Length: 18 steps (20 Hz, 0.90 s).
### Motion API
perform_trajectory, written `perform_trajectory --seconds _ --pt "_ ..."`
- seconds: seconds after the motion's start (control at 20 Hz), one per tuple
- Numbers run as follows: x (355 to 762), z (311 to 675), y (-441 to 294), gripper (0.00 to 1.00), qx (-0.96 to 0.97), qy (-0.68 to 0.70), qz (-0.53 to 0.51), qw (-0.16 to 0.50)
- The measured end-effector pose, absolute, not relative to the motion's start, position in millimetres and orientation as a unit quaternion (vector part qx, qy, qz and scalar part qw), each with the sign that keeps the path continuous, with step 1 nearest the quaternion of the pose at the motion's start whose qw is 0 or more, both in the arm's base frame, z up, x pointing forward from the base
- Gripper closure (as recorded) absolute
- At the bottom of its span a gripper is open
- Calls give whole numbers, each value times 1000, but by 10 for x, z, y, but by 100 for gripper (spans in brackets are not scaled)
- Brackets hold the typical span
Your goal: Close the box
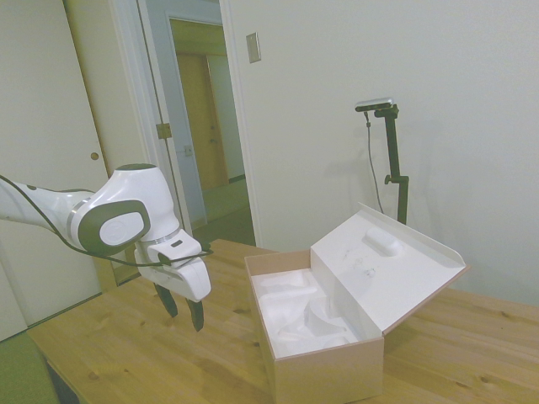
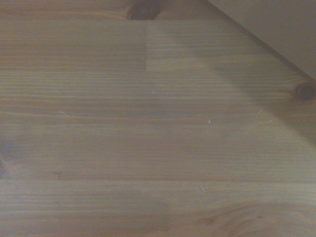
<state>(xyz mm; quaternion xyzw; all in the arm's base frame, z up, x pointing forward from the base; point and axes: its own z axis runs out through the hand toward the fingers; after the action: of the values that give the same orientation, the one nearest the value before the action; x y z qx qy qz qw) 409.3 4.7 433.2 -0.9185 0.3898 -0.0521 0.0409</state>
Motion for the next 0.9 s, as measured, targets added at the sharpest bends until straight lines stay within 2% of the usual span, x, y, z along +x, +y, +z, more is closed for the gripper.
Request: perform_trajectory --seconds 0.25,0.55,0.9 --pt "4123 4455 27 0 -907 413 -64 49" --pt "4195 5034 -228 0 -877 457 -126 78" --pt "4338 5776 -1034 0 -819 521 -225 91"
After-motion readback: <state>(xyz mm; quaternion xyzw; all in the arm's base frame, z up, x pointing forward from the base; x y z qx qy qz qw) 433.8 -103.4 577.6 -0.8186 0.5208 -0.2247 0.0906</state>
